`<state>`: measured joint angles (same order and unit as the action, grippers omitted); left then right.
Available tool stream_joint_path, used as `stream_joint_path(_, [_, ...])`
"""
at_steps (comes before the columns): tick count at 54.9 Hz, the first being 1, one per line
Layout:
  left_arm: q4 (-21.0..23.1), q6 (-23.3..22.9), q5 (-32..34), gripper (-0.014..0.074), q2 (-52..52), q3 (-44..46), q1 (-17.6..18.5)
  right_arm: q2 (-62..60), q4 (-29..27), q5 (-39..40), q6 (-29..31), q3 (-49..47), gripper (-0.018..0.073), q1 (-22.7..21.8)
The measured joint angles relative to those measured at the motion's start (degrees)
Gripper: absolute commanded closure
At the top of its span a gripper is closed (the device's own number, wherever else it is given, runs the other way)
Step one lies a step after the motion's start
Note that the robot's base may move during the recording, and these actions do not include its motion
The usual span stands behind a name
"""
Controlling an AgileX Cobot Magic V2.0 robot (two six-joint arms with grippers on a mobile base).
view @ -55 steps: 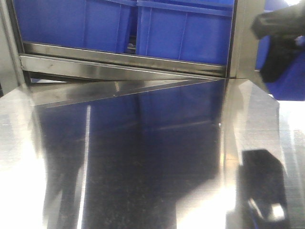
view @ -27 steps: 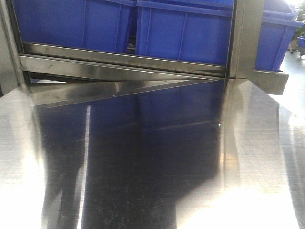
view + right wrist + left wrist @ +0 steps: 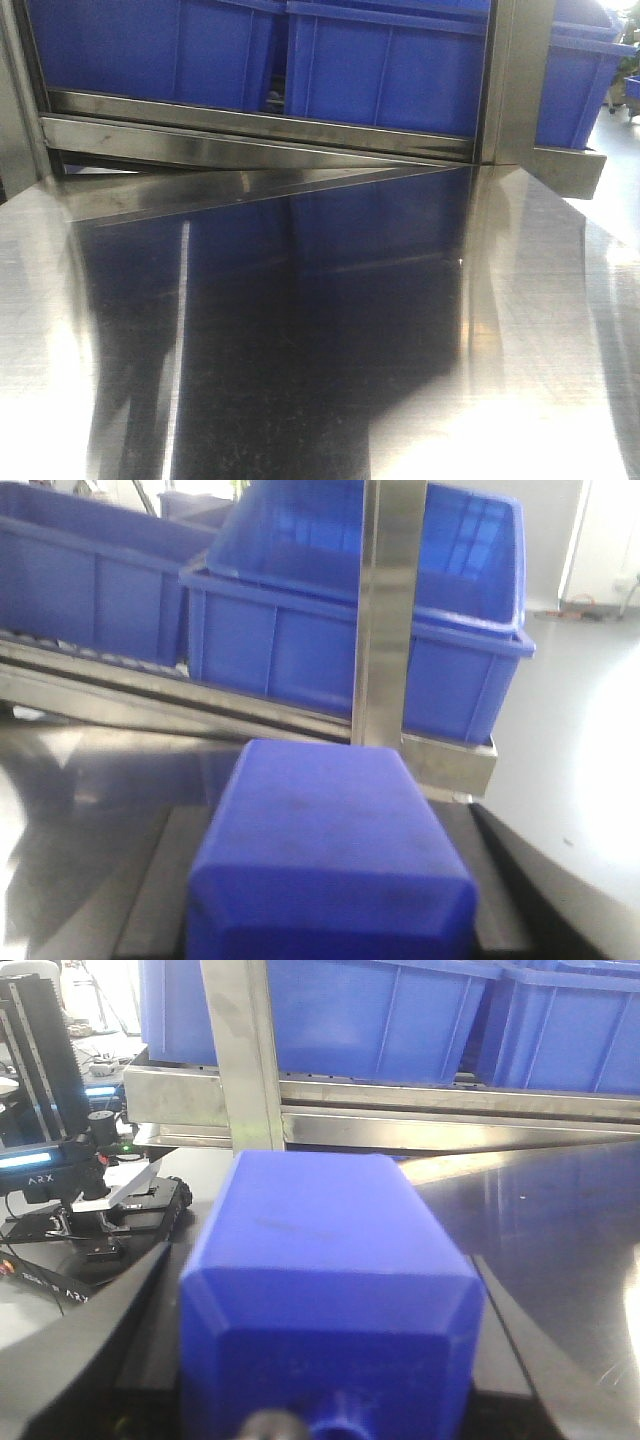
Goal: Pick and sort blue part to right shelf
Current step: 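Lift the blue part with the right gripper off the table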
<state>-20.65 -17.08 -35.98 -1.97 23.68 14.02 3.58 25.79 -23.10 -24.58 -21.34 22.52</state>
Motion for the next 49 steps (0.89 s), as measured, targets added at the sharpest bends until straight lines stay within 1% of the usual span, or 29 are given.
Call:
stream_joint_path(5, [0.00,0.00,0.00,0.0317,0.00,0.00,0.00,-0.18,0.19,2.25,0.00,0.00,0.0354,0.00])
stream_joint_path(18, [0.00,0.00,0.00,0.0317,0.00,0.00,0.00,-0.18,0.53,11.36,0.00,0.00,0.0354,0.00])
stream_joint_path(49, [0.00,0.00,0.00,0.0317,0.00,0.00,0.00,-0.18,0.79,11.19,0.02,0.08,0.0354,0.00])
